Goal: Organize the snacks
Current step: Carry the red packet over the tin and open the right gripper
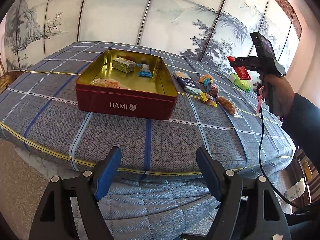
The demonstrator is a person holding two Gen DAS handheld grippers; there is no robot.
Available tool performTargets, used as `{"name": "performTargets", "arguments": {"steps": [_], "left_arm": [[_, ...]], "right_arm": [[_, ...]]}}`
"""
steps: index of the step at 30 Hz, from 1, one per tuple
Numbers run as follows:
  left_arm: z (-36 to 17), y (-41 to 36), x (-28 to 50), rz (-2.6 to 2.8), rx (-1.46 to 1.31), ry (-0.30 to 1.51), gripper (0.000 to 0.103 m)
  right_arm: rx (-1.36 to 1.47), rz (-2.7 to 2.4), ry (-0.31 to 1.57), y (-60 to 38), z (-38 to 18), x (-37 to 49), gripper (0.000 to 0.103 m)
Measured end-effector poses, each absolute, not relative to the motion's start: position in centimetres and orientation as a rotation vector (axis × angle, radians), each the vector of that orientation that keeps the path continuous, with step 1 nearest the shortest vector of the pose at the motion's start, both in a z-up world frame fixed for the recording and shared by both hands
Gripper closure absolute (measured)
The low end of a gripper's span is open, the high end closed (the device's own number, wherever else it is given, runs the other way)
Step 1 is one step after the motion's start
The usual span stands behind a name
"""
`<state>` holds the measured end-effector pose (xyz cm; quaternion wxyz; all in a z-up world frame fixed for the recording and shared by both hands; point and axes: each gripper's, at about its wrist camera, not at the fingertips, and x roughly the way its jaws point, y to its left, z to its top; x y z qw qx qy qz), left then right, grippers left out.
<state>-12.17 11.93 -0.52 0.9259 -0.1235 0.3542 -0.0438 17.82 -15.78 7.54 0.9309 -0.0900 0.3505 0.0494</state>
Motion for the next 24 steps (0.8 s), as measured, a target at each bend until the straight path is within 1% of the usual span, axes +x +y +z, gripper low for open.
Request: {"name": "performTargets", "arguments": {"steps": [24], "left_arm": [[-1.2,14.1,-13.8,-0.046,-0.284,0.728,0.03]], "right_arm": [[-0.229,0.193,0.706,-6.8,7.9,17.6,0.059]]}}
